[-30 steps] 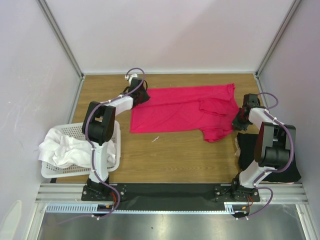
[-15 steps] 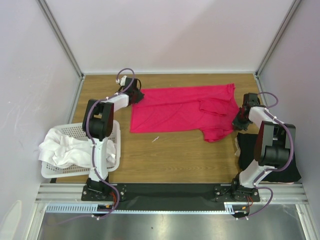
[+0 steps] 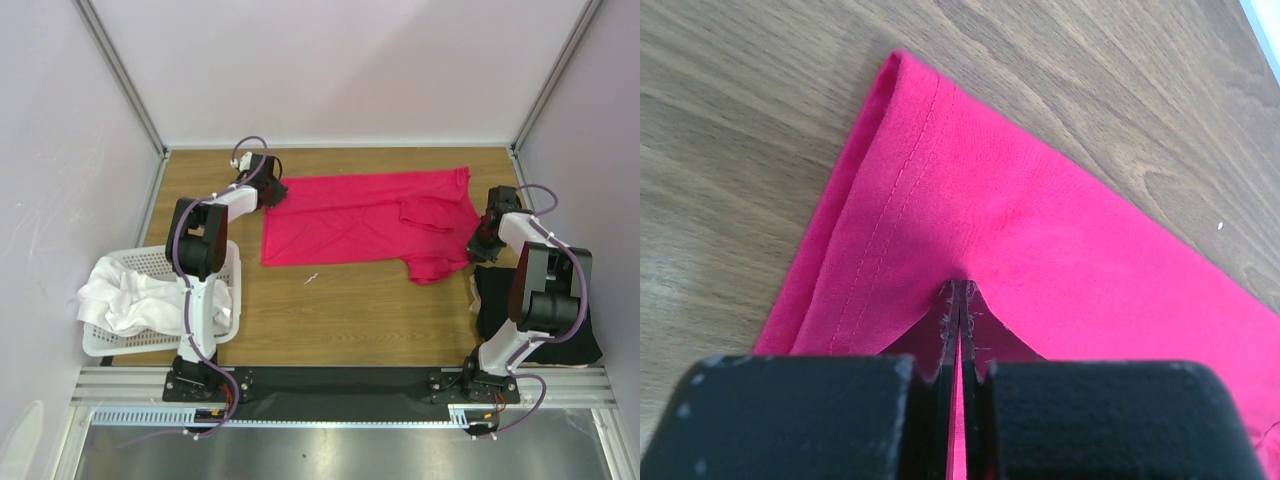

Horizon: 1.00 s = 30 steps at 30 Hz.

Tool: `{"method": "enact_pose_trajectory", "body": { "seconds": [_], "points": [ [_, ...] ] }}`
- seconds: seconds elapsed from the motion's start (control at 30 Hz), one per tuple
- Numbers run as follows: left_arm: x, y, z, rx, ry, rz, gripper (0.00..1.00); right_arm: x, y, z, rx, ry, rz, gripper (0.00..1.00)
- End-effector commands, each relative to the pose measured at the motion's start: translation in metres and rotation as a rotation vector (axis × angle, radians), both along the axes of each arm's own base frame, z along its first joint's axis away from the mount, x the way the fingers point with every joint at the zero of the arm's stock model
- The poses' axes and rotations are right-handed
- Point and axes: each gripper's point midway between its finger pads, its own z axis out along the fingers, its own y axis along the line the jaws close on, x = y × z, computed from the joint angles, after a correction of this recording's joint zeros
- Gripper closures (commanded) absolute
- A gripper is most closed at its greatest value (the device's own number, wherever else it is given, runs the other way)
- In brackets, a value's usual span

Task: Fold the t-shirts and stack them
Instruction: Fold the tshirt

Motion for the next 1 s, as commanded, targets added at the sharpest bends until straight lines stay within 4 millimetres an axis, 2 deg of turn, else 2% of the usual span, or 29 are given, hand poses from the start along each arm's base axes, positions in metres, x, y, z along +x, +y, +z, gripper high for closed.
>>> {"method": "enact_pose_trajectory", "body": {
  "seconds": [0.0,0.07,0.1,0.13,0.2,0.23,0.27,0.3,0.33,0.37,0.43,0.47,0.5,0.6,0.67,0.7,0.73,0.8,0.83,0.87,0.9,0.93,0.97],
  "points": [
    [-0.005,0.024,-0.015,0.082,0.050,-0.001,1.00,0.006,0.000,0.007,0.012,-0.022,0.024,1.00],
    [0.001,0.016,-0.006,0.068,0.006,-0.050,0.99,0.011,0.003,0.012,0.028,-0.044,0.044,1.00],
    [0.002,0.013,-0.003,0.077,-0.008,-0.088,0.99,0.016,0.012,0.016,0.073,-0.066,0.068,0.97],
    [0.006,0.006,0.007,0.069,-0.045,-0.126,0.98,0.019,0.016,0.019,0.091,-0.078,0.081,0.91],
    [0.008,-0.001,0.026,0.106,-0.095,-0.195,0.97,0.032,0.026,0.037,0.135,-0.135,0.119,0.85],
    [0.010,-0.004,0.036,0.119,-0.128,-0.220,0.95,0.039,0.032,0.046,0.151,-0.163,0.141,0.79],
    [0.010,-0.008,0.046,0.129,-0.152,-0.248,0.94,0.052,0.036,0.064,0.159,-0.215,0.165,0.75],
    [0.012,-0.012,0.073,0.155,-0.220,-0.280,0.91,0.060,0.046,0.080,0.179,-0.260,0.208,0.68],
    [0.009,-0.016,0.084,0.169,-0.248,-0.306,0.88,0.067,0.051,0.091,0.183,-0.291,0.232,0.65],
    [0.008,-0.017,0.108,0.195,-0.300,-0.329,0.85,0.081,0.055,0.115,0.173,-0.351,0.264,0.63],
    [0.004,-0.022,0.131,0.226,-0.346,-0.368,0.77,0.093,0.064,0.137,0.169,-0.406,0.307,0.56],
    [0.001,-0.022,0.139,0.259,-0.359,-0.390,0.76,0.106,0.066,0.158,0.158,-0.461,0.321,0.53],
    [-0.007,-0.023,0.158,0.270,-0.380,-0.399,0.71,0.112,0.067,0.161,0.157,-0.470,0.326,0.47],
    [-0.029,-0.025,0.164,0.300,-0.366,-0.432,0.61,0.130,0.073,0.175,0.179,-0.520,0.334,0.41],
    [-0.065,-0.015,0.150,0.309,-0.277,-0.421,0.56,0.146,0.079,0.160,0.207,-0.507,0.332,0.40],
    [-0.065,-0.013,0.150,0.309,-0.275,-0.409,0.56,0.149,0.081,0.166,0.211,-0.525,0.343,0.40],
    [-0.084,-0.006,0.138,0.310,-0.219,-0.402,0.56,0.154,0.084,0.155,0.221,-0.505,0.343,0.40],
    [-0.100,0.003,0.123,0.314,-0.175,-0.372,0.56,0.163,0.097,0.146,0.224,-0.496,0.374,0.40],
    [-0.115,0.008,0.103,0.315,-0.127,-0.374,0.56,0.171,0.102,0.138,0.219,-0.486,0.391,0.40],
    [-0.122,0.011,0.100,0.316,-0.117,-0.366,0.57,0.175,0.109,0.134,0.211,-0.486,0.408,0.41],
    [-0.130,0.016,0.088,0.327,-0.086,-0.363,0.59,0.179,0.112,0.131,0.208,-0.482,0.416,0.41],
    [-0.133,0.017,0.084,0.328,-0.079,-0.366,0.60,0.187,0.111,0.131,0.200,-0.493,0.425,0.41],
    [-0.134,0.017,0.080,0.331,-0.073,-0.372,0.60,0.193,0.119,0.120,0.205,-0.483,0.434,0.41]
  ]
}}
